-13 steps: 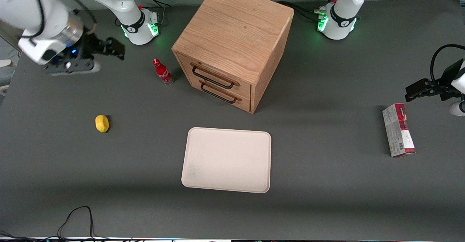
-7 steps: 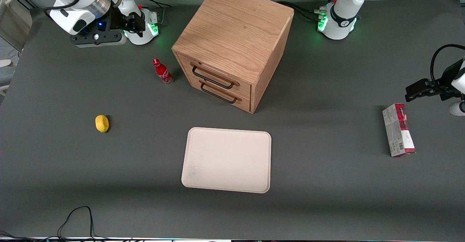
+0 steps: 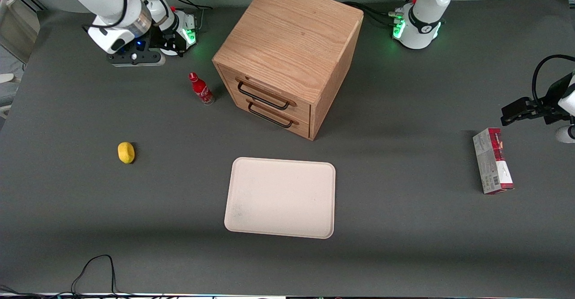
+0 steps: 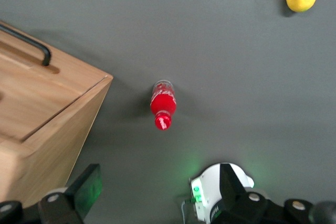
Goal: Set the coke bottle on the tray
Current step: 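Move the open right gripper toward the red Coca-Cola bottle beside the cabinet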
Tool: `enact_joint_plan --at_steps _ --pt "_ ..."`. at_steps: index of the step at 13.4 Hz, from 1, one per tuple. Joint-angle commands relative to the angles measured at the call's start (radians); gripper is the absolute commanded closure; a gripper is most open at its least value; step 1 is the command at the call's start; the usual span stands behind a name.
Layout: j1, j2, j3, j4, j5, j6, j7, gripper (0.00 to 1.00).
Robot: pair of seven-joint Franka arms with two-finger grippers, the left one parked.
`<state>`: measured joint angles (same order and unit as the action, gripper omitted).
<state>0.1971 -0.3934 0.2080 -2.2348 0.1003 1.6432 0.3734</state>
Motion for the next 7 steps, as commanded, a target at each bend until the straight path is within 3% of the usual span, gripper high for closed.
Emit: enact_joint_plan --at_steps 1,7 --pt "0.004 -0.065 -0.006 -0.165 0.027 0.133 -0.002 0.0" --pt "0.071 -0.104 -0.006 -0.416 0.029 0.406 0.004 0.0"
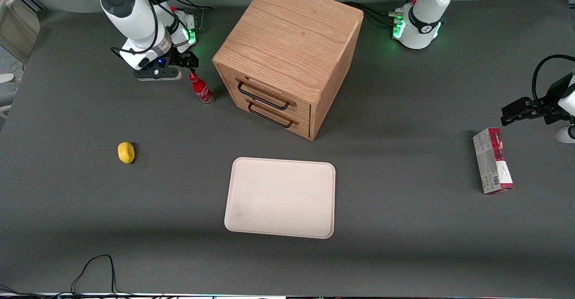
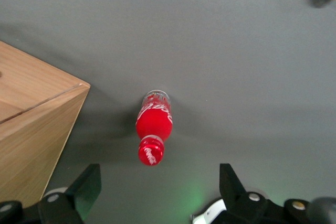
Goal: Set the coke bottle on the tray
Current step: 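Lower the right gripper around the bottle and close on it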
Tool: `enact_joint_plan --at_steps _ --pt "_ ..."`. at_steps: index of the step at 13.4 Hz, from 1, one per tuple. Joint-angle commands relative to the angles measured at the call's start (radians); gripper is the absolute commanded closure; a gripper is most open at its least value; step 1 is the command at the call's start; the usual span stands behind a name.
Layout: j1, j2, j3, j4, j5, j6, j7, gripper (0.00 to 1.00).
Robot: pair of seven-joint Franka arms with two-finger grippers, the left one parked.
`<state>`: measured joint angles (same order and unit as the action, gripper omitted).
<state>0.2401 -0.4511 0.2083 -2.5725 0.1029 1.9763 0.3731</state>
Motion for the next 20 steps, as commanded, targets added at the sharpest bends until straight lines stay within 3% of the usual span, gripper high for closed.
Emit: enact_joint_plan --at_steps 1,6,9,17,18,19,20 --pt "0.039 -0.043 -0.006 -0.104 0.026 0.11 0.013 0.0" --pt "0.048 0.003 -0.006 -0.195 0.027 0.301 0.023 0.0" --pt "0.089 0.008 -0.006 -0.222 0.031 0.347 0.066 0.0" --pt "0.094 0.011 -0.006 -0.238 0.032 0.377 0.072 0.0" --pt "0.096 0.009 -0.006 -0.238 0.032 0.378 0.072 0.15" --pt "0.096 0.009 -0.006 -0.238 0.032 0.377 0.073 0.83" --pt "0.096 0.008 -0.006 -0.238 0.032 0.377 0.073 1.0"
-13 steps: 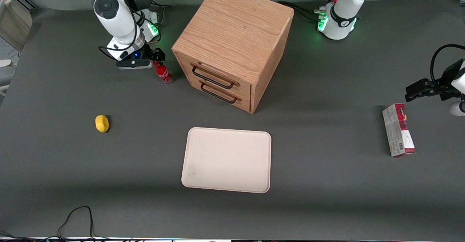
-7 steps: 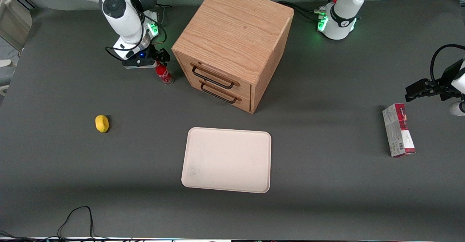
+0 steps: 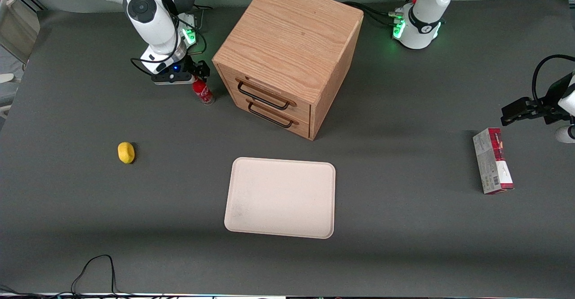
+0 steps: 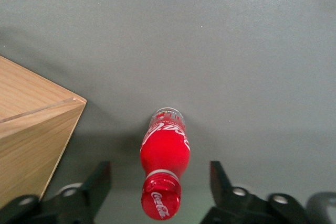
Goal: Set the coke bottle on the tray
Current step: 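Lower the right gripper around the bottle and close on it, then lift the bottle and carry it over the cream tray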
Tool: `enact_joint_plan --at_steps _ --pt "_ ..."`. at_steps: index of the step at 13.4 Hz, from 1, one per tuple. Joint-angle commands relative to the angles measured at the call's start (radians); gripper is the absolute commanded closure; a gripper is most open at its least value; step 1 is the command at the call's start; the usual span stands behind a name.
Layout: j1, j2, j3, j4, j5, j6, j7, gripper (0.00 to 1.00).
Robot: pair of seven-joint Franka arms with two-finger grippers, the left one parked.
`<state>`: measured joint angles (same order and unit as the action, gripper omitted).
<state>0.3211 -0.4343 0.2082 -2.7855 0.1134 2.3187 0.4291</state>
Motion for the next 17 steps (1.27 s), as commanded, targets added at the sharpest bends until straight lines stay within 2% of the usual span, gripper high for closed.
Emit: enact_joint_plan --at_steps 1,10,14,17 --pt "0.015 -0.009 -0.006 -0.025 0.022 0.034 0.017 1.0" --pt "0.013 0.003 -0.006 -0.005 0.022 -0.002 0.02 1.0" --pt "-0.04 0.146 -0.006 0.333 0.017 -0.255 0.016 1.0" --pt "-0.12 0.261 -0.007 0.678 0.008 -0.54 0.003 1.0"
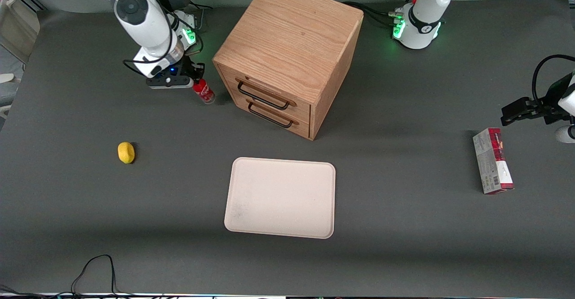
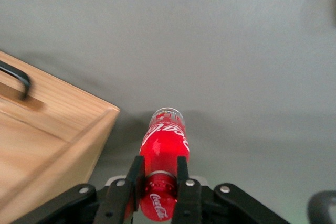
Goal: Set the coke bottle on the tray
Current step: 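Lift the bottle and carry it over the cream tray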
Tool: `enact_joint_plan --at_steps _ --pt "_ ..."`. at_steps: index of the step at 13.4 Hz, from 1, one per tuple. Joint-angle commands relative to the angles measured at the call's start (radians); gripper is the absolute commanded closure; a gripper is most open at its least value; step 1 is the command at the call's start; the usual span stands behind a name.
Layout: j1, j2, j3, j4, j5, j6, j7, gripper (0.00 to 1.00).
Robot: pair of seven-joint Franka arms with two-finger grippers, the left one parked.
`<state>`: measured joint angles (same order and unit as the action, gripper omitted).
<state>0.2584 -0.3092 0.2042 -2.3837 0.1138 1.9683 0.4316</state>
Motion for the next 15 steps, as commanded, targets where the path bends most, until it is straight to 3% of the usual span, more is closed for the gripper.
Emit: enact_joint_plan --at_steps 1,7,15 --pt "-0.082 0.191 -0.003 0.408 0.006 -0.286 -0.002 1.0" --pt "-0.159 0.557 -0.005 1.178 -0.065 -0.77 -0.001 1.0" --pt "-0.159 0.688 -0.005 1.331 -0.091 -0.802 0.024 1.0"
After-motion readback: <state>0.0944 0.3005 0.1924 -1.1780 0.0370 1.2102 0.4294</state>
